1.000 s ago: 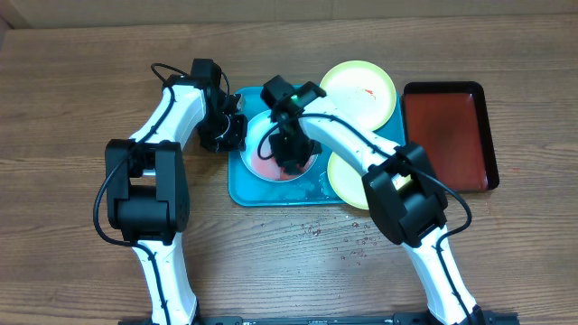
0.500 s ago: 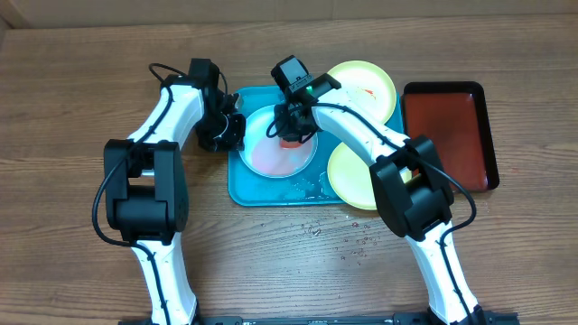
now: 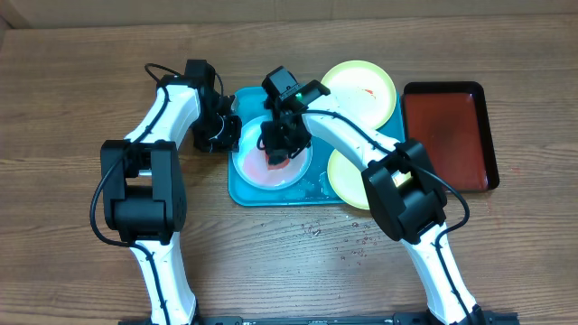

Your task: Clean dirty plates on tray and stack at the side

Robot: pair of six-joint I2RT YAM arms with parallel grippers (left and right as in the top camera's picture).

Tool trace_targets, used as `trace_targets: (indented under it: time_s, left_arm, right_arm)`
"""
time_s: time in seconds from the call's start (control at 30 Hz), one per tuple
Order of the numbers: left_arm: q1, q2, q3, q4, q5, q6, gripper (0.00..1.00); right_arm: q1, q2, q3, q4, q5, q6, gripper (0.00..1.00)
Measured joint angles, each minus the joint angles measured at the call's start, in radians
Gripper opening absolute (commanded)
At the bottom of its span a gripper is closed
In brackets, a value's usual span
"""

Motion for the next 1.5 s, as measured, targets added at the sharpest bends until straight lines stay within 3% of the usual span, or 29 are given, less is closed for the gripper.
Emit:
trace_targets:
  time_s: [0.07,0.2,0.43,0.6,0.73,1.17,1.33,1.5]
  left_arm:
    - [0.0,0.0,0.0,0.0,0.0,0.007,0.07]
    - [-0.002,0.0,-0.002,0.023,0.012,0.005,0.23]
    - [-0.021,0.0,-0.01,0.051,0.018,-0.036,0.27]
    - [-0.046,-0.013,-0.037,0.088,0.011,-0.043,0.2]
    - [-0.057,-0.026,-0.064,0.102,-0.004,-0.052,0.04]
    - [-0.059,-0.024,-0.048,0.076,0.006,-0.047,0.04]
    - [-0.073,0.005,0.058,-0.026,-0.035,-0.043,0.04]
    - [-0.08,0.009,0.205,-0.117,-0.12,-0.033,0.04]
  right_arm:
    - [0.002,0.0,0.004,-0.04,-0.024,-0.018,0.04]
    - [-0.006,0.002,0.007,-0.082,-0.052,-0.03,0.04]
    - [-0.032,0.006,0.007,-0.098,-0.084,-0.019,0.04]
    - [-0.035,0.007,0.007,-0.105,-0.087,-0.017,0.04]
    - [-0.041,0.007,0.007,-0.113,-0.086,-0.016,0.04]
    - [-0.056,0.007,0.05,-0.16,-0.082,-0.015,0.04]
    - [-0.098,-0.038,0.132,-0.228,-0.075,-0.014,0.04]
    - [-0.187,-0.196,0.165,-0.279,-0.071,-0.015,0.04]
